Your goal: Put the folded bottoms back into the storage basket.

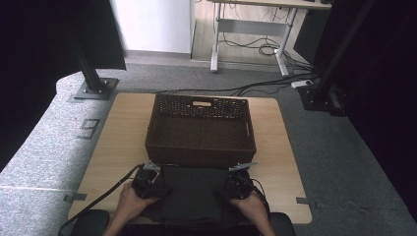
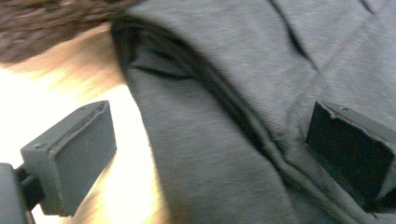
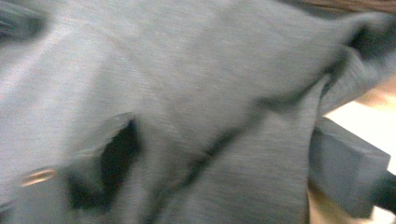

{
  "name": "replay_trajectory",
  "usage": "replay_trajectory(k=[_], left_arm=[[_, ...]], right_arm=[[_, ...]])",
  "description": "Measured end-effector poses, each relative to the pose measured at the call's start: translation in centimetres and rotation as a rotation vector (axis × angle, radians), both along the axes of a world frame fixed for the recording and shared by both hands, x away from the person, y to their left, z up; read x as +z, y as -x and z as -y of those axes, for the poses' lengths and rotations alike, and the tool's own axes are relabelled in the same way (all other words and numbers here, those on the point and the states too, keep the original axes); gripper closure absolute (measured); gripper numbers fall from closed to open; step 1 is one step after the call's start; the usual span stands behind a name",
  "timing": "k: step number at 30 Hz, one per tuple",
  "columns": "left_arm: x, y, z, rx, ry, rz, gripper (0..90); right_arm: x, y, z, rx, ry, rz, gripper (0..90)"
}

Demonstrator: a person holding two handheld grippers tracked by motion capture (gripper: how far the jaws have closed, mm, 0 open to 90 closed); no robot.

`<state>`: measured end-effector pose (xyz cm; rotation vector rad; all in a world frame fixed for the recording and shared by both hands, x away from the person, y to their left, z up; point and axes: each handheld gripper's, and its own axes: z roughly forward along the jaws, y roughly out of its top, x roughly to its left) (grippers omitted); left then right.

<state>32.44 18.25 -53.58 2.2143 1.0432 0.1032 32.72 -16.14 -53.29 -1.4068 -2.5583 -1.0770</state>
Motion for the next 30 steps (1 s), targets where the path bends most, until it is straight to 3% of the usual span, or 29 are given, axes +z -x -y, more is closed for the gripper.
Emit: replay_trajectory(k=[1,3,9,12,15,19,23,30], left_arm=[[0.0,0.1,0.1,-0.008,0.009,-0.001,11.7],[0.0,0.1,0.4,-0.017,0.009,-0.003,14.5],[0.1,-0.2,1.1,-0.041,0.008,-0.004,17.4],[0.1,-0.3,1.2,-0.04,0.024,-0.006,24.8],[0.2,-0.4,1.3,-0.031,0.041,-0.018,30.8],[0.3,-0.5,1.1,-0.019,0.071,-0.062,49.9],[0.7,-0.1,1.0,-0.034,0.079,-0.023,63.8],[2.4,0.4,0.3,-0.04,0.164,0.02,67.8]], right_arm=[[0.0,0.0,-0.4,0.004,0.007,-0.001,15.6],[0.1,-0.2,-0.8,0.031,0.011,-0.004,19.5],[-0.1,-1.1,-1.2,0.053,-0.065,-0.04,33.7],[-0.3,-1.6,-1.7,0.064,-0.102,-0.064,43.5],[-0.4,-1.8,-2.2,0.077,-0.109,-0.073,47.7],[-0.4,-1.4,-2.2,0.056,-0.114,-0.059,55.7],[-0.3,-0.8,-2.0,0.035,-0.127,-0.023,59.2],[1.3,0.0,-1.5,0.032,-0.156,0.043,61.0]])
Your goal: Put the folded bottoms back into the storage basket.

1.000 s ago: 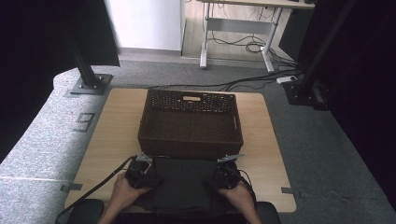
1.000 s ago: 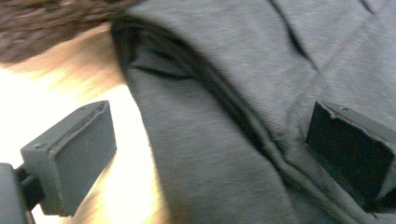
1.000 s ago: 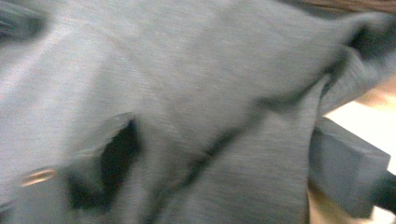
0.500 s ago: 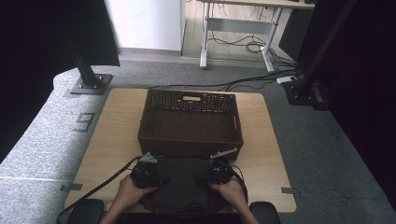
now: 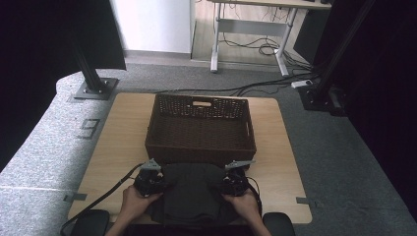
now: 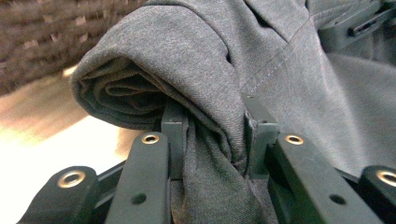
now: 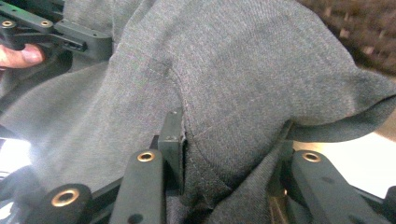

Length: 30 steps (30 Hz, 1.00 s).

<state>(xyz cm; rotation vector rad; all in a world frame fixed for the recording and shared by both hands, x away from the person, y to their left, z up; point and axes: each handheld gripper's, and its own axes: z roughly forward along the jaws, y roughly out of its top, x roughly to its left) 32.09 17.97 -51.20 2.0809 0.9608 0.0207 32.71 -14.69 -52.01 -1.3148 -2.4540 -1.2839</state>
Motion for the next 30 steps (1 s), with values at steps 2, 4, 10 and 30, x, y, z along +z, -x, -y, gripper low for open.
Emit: replay_trajectory(k=[2,4,10,30], left_arm=[[0.6,0.1,-0.3,0.002,0.029,0.016,67.9],[1.3,0.3,-0.5,0.004,0.059,0.032,68.0],[4.0,0.8,-0.6,-0.01,0.064,0.102,68.0],[11.5,-0.8,0.1,-0.033,0.085,0.239,67.9]], right_arm=[[0.9,0.2,0.1,0.001,-0.01,0.024,61.1],[1.9,0.4,0.1,0.006,-0.012,0.053,61.2],[4.5,0.9,0.2,0.021,-0.013,0.125,61.5],[12.0,0.6,1.3,0.011,-0.04,0.288,61.7]])
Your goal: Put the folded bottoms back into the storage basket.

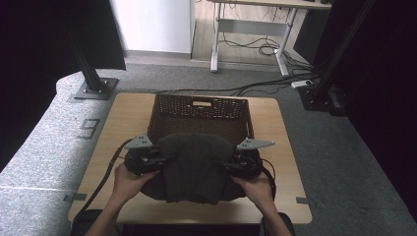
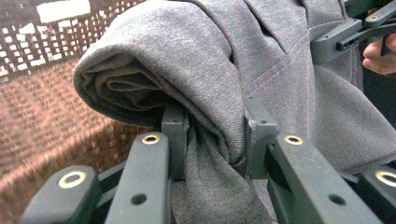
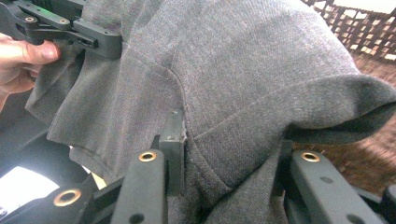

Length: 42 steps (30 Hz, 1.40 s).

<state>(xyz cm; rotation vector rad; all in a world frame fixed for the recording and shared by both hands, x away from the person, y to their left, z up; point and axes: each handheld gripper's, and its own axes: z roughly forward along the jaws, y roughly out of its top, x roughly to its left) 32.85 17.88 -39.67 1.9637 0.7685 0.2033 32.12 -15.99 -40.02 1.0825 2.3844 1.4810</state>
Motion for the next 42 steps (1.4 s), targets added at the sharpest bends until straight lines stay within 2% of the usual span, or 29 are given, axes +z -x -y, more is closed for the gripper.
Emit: replay_trajectory(k=[7,8,9,21,34,42], left_arm=[[2.3,-1.7,0.4,0.004,0.007,0.028,67.9],[2.3,-1.7,0.4,0.004,0.007,0.028,67.9],[2.9,-2.2,0.4,0.006,0.003,0.035,67.9],[5.9,-5.5,0.7,0.02,0.005,0.067,67.8],[7.8,-9.1,1.3,0.043,-0.021,0.119,67.8],[7.8,-11.4,1.8,0.062,-0.04,0.124,67.7]], right_arm=[[2.5,-1.6,0.4,-0.007,0.006,0.031,61.6],[2.8,-1.9,0.4,-0.009,0.008,0.033,61.6],[3.1,-2.1,0.4,-0.011,0.01,0.037,61.6],[5.9,-5.4,0.5,-0.031,0.014,0.084,61.6],[7.4,-9.2,0.3,-0.073,0.018,0.123,61.6],[7.1,-11.6,0.1,-0.111,0.035,0.135,61.6]])
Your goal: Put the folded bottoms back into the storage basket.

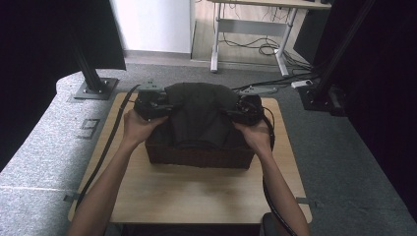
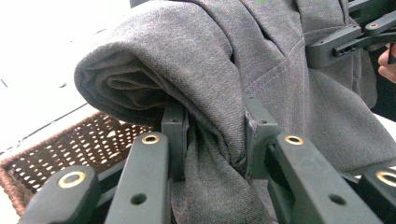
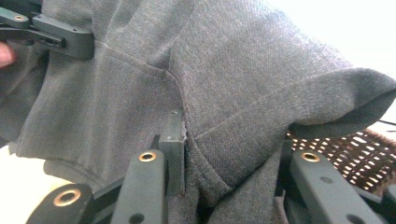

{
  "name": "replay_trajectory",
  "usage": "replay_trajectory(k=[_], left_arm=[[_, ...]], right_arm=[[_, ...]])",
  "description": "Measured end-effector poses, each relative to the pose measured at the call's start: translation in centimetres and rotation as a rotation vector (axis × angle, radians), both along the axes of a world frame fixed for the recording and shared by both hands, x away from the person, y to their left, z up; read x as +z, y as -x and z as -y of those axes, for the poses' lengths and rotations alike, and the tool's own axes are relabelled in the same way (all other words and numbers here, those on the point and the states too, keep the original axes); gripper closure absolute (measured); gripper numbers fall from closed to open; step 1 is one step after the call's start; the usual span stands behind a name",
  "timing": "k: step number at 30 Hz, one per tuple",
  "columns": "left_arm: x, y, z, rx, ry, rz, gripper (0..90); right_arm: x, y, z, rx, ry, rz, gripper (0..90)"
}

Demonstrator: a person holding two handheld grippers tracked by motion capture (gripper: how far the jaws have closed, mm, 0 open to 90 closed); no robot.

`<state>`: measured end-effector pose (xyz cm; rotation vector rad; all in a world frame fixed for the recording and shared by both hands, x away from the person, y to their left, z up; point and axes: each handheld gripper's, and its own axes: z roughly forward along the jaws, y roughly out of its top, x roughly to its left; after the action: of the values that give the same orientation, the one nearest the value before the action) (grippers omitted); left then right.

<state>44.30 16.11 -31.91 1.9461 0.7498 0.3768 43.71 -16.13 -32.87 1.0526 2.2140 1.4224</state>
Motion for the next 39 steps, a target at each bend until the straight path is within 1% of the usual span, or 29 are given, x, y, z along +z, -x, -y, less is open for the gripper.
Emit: replay_trajectory(k=[6,12,13,14,16,19,22,27,29,31,33,34,36,38,39], left_arm=[[-0.9,-2.0,0.0,0.008,0.002,-0.014,67.7],[-2.6,-4.1,0.0,0.013,0.002,-0.021,67.7],[-2.6,-4.1,0.0,0.013,0.002,-0.021,67.7],[-3.2,-4.7,0.0,0.017,-0.001,-0.027,67.6],[-3.8,-5.2,0.1,0.021,-0.01,-0.031,67.6],[-4.8,-5.8,0.2,0.024,-0.02,-0.046,67.7],[-6.0,-6.1,0.1,0.028,-0.031,-0.07,67.6],[-7.6,-6.2,-0.6,0.036,-0.035,-0.113,67.6],[-8.0,-6.1,-1.0,0.042,-0.044,-0.128,67.6],[-8.3,-5.9,-1.4,0.051,-0.058,-0.135,67.5],[-8.5,-5.8,-1.7,0.055,-0.06,-0.143,67.5],[-8.5,-5.7,-1.8,0.054,-0.07,-0.146,67.5],[-8.7,-5.7,-1.6,0.057,-0.085,-0.147,67.5],[-8.9,-5.9,-1.3,0.056,-0.087,-0.15,67.4],[-9.1,-6.0,-1.0,0.054,-0.08,-0.157,67.4]], right_arm=[[-0.9,-2.0,-0.2,-0.02,0.009,-0.006,61.6],[-2.1,-4.0,-0.6,-0.04,0.027,-0.017,61.6],[-2.3,-4.3,-0.6,-0.046,0.027,-0.022,61.6],[-2.6,-4.6,-0.6,-0.049,0.027,-0.027,61.6],[-3.3,-5.1,-0.7,-0.057,0.031,-0.03,61.6],[-4.4,-5.8,-0.8,-0.065,0.03,-0.047,61.6],[-5.6,-6.2,-1.0,-0.068,0.039,-0.066,61.6],[-7.3,-6.3,-1.6,-0.06,0.05,-0.1,61.6],[-7.8,-6.3,-2.1,-0.056,0.052,-0.112,61.6],[-8.3,-6.3,-2.6,-0.05,0.054,-0.121,61.6],[-8.7,-6.3,-3.0,-0.047,0.054,-0.127,61.6],[-8.9,-6.3,-3.2,-0.046,0.053,-0.132,61.6],[-9.2,-6.4,-3.4,-0.043,0.054,-0.142,61.5],[-9.5,-6.4,-3.3,-0.051,0.059,-0.15,61.5],[-9.6,-6.4,-3.1,-0.053,0.059,-0.154,61.5]])
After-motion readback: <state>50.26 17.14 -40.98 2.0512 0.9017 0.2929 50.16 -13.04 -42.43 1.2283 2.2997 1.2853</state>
